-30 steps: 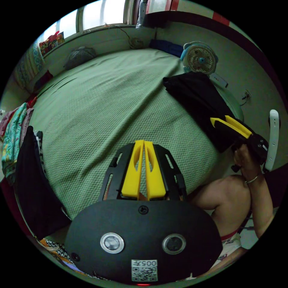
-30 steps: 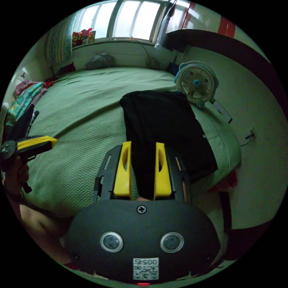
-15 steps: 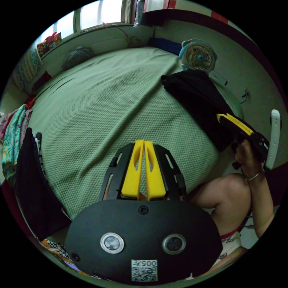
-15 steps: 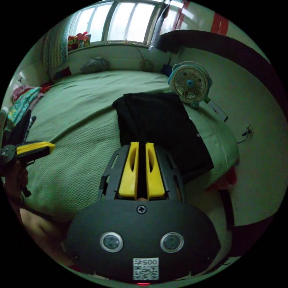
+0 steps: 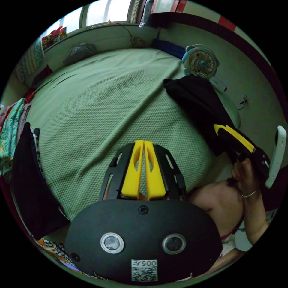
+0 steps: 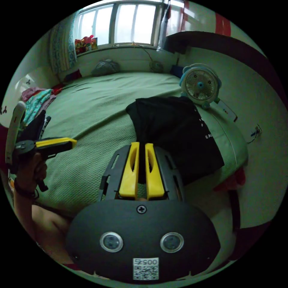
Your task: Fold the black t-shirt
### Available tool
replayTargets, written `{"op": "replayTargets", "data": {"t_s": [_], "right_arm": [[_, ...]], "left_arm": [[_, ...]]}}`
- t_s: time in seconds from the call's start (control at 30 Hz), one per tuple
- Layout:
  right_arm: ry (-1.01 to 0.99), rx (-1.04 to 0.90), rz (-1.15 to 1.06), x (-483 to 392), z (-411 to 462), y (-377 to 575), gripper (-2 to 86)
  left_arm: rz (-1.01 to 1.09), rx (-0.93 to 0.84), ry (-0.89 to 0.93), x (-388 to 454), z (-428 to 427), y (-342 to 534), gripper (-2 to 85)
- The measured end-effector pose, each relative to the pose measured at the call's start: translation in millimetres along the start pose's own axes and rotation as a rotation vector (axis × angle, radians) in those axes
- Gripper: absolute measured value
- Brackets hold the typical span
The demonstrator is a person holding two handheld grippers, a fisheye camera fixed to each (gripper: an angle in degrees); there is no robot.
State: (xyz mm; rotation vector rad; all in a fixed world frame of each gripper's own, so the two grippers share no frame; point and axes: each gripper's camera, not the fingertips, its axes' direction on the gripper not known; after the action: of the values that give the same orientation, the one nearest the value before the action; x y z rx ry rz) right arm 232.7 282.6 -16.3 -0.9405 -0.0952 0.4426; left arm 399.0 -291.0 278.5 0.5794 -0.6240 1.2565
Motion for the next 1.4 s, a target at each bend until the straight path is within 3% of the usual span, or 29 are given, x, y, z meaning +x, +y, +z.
{"op": "replayTargets", "data": {"t_s": [0.47, 0.7, 0.83, 1.2, 1.4], "right_arm": [[-0.305, -0.174, -0.340, -122.9, 13.2, -40.8, -0.3], [-0.434, -0.162, -0.347, -144.3, 11.6, -70.9, 7.4], [-0.309, -0.085, -0.232, -149.4, 15.8, -105.8, 9.4], [-0.032, -0.288, -0.073, -228.9, 107.9, -188.4, 11.7], [0.068, -0.308, -0.125, -260.4, 119.2, -207.3, 10.7]], "left_arm": [[-0.123, 0.006, -0.052, -74.1, -21.1, 16.1, -0.6], [-0.191, 0.011, 0.007, -112.8, -31.2, 24.5, -0.6], [-0.180, 0.025, -0.069, -126.6, -39.5, 28.8, -0.6], [-0.181, 0.017, -0.108, -161.3, -49.0, 39.4, -0.6], [-0.181, -0.004, -0.084, -182.4, -48.8, 38.6, -0.6]]}}
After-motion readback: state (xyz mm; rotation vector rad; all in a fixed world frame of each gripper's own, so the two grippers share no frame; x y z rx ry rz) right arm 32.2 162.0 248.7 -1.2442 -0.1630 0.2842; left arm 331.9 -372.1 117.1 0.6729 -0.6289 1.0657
